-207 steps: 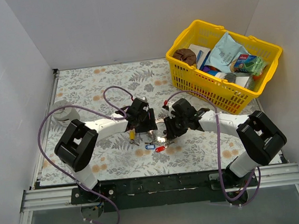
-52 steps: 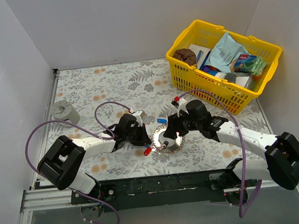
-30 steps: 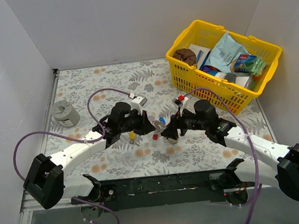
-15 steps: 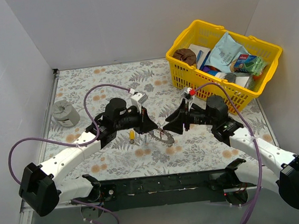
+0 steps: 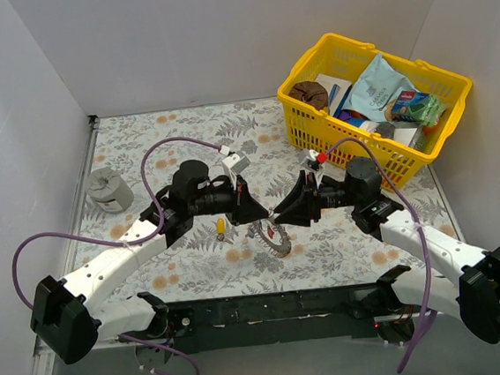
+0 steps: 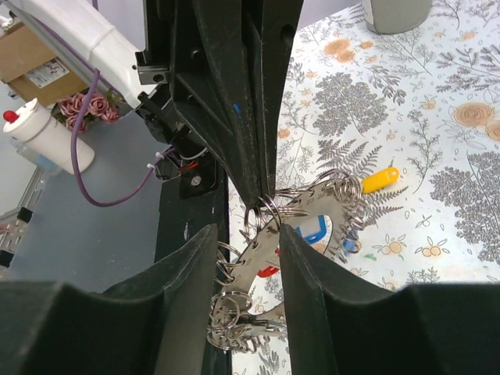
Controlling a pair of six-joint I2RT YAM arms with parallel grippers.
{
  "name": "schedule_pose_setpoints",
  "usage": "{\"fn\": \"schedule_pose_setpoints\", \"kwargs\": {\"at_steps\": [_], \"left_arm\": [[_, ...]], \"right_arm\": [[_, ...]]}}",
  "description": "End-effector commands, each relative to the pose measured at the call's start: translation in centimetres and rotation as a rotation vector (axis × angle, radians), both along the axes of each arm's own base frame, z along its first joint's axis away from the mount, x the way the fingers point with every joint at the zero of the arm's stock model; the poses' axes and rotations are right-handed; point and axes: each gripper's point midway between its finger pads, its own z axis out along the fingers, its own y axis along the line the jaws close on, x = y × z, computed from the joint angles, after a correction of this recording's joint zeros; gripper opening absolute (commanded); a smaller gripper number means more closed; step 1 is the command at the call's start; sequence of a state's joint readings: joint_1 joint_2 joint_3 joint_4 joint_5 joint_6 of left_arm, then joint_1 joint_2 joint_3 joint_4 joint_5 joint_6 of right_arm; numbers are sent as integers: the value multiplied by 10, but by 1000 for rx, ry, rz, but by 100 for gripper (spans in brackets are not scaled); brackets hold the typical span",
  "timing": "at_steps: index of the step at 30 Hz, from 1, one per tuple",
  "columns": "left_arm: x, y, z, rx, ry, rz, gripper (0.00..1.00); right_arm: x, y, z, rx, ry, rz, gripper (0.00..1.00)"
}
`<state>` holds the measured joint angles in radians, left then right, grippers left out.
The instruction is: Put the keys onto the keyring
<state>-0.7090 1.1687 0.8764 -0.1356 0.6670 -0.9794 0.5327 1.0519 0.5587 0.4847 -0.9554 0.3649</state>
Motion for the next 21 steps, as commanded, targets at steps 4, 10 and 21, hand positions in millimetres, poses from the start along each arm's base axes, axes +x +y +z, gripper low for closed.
{"fn": "schedule_pose_setpoints", "kwargs": {"at_steps": [4, 10, 21], "left_arm": [[-8, -3, 49, -106, -94, -52, 0], [-11, -5, 50, -125, -86, -68, 0], [-15, -4, 57, -138, -92, -84, 0]], "right_arm": [[-9, 2, 21, 57, -63, 96, 43], [-9, 3, 17, 63, -47, 102, 37], [1, 3, 11, 57, -28, 58, 37]]}}
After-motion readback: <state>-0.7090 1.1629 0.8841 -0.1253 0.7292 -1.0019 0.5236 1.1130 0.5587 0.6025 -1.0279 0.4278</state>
